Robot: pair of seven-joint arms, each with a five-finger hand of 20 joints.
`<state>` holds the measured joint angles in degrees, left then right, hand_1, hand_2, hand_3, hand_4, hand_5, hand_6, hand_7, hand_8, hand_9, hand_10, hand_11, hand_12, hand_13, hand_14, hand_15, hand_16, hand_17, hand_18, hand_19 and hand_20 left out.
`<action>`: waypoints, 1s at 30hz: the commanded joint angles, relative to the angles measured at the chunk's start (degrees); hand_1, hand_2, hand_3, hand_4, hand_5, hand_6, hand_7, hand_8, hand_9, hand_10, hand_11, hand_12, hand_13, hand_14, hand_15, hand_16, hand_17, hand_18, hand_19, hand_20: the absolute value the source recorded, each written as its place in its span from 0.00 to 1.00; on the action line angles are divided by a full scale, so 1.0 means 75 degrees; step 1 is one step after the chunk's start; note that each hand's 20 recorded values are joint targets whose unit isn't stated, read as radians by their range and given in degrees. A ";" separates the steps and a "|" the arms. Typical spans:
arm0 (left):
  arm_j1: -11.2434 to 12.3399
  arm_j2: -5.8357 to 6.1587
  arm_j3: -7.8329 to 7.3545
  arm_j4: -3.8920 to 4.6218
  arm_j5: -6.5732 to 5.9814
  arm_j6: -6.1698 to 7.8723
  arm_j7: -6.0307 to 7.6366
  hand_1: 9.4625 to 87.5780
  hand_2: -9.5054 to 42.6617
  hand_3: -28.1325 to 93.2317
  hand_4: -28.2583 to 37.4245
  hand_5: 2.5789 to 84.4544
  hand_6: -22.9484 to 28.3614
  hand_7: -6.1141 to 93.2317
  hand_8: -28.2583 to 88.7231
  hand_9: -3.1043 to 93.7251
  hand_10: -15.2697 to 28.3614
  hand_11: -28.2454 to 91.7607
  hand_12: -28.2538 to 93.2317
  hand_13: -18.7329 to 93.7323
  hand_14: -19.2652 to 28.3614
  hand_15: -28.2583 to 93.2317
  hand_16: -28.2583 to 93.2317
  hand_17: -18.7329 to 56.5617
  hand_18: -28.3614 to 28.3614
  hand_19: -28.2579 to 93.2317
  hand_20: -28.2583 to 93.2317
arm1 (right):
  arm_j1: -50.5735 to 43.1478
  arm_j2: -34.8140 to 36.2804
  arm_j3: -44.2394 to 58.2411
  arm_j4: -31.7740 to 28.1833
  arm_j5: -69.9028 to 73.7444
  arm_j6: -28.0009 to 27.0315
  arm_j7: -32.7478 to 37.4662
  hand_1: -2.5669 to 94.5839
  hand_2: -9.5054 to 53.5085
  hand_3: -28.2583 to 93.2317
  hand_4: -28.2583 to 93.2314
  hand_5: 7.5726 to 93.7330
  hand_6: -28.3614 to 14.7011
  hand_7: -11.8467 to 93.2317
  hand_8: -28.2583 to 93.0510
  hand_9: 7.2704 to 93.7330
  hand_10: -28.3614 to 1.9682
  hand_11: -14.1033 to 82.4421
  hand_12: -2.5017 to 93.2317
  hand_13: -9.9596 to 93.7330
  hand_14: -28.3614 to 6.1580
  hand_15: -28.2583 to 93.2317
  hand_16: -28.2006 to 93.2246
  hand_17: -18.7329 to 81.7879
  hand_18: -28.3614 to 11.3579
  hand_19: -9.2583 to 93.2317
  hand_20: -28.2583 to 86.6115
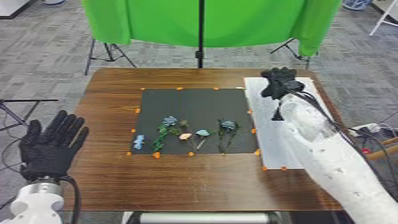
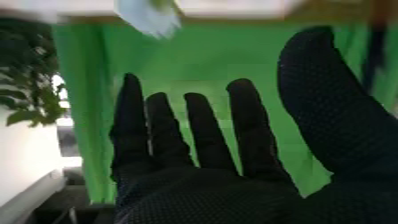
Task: Arrange flowers
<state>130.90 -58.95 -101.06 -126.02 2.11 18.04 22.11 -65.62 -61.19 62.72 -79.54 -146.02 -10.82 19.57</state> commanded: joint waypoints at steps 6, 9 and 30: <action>-0.0299 0.0072 0.0181 0.0102 0.0024 0.0073 -0.0234 0.24 0.45 0.79 0.00 0.59 0.64 0.18 0.16 0.50 0.68 0.40 0.33 0.51 0.70 0.50 0.19 0.19 0.75 0.53 0.35 | 0.0808 -0.0622 0.0371 0.1380 -0.0224 -0.1714 0.0600 0.56 0.00 0.85 0.00 0.39 0.71 0.25 0.12 0.39 0.58 0.23 0.14 0.50 0.51 0.38 0.39 0.36 0.26 0.67 0.42; -0.0278 0.0085 0.0161 0.0107 0.0081 0.0093 -0.0288 0.24 0.45 0.79 0.00 0.59 0.64 0.18 0.16 0.50 0.68 0.41 0.33 0.51 0.70 0.50 0.19 0.19 0.75 0.53 0.35 | 0.0463 -0.0586 0.0444 0.1203 -0.0377 -0.2147 0.0286 0.65 0.00 0.79 0.00 0.57 0.74 0.26 0.12 0.60 0.66 0.27 0.17 0.66 0.65 0.41 0.46 0.42 0.29 0.74 0.50; -0.0037 -0.0056 0.0147 0.0115 0.0107 -0.0104 -0.0293 0.24 0.45 0.79 0.00 0.59 0.63 0.17 0.17 0.50 0.68 0.40 0.32 0.51 0.70 0.49 0.19 0.19 0.75 0.53 0.35 | -0.3171 0.0547 0.0952 -0.4115 0.1402 -0.0536 0.0517 0.71 0.00 0.72 0.00 0.75 0.73 0.27 0.21 0.83 0.64 0.18 0.33 0.76 0.68 0.41 0.57 0.46 0.26 0.78 0.59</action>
<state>128.75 -58.27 -100.31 -125.20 2.82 17.85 20.23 -80.31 -56.54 68.50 -100.98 -134.38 -13.07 25.01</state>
